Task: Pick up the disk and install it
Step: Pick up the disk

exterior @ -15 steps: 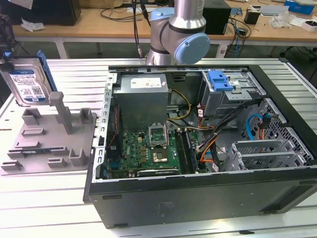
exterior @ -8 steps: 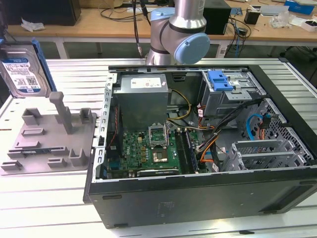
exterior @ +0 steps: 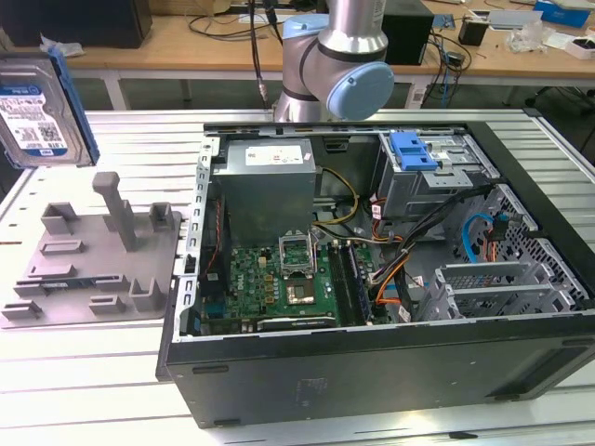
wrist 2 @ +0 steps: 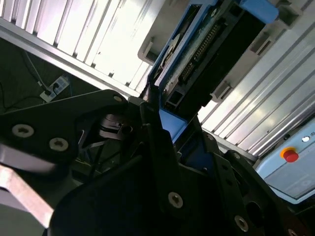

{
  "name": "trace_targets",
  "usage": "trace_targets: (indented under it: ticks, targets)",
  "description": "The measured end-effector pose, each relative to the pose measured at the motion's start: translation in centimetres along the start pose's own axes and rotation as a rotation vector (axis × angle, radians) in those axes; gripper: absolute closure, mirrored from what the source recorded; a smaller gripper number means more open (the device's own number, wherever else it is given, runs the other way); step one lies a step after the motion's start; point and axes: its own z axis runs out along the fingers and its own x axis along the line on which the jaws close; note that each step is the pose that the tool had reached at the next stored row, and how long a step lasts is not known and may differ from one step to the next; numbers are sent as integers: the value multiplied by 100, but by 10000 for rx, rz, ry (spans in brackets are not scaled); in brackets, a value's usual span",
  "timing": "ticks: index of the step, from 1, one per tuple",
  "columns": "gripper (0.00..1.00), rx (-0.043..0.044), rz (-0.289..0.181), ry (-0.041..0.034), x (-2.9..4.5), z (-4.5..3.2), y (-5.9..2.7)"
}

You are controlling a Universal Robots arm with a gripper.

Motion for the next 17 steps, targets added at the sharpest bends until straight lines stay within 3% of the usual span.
trace_targets:
  ticks: [9, 12, 14, 17]
  targets:
    - [63, 0, 1, 28, 4, -339, 11]
    - [63, 0, 1, 47, 7, -509, 16]
    - [63, -3, 2, 57, 7, -571, 18]
    - [63, -1, 2, 67, 7, -573, 18]
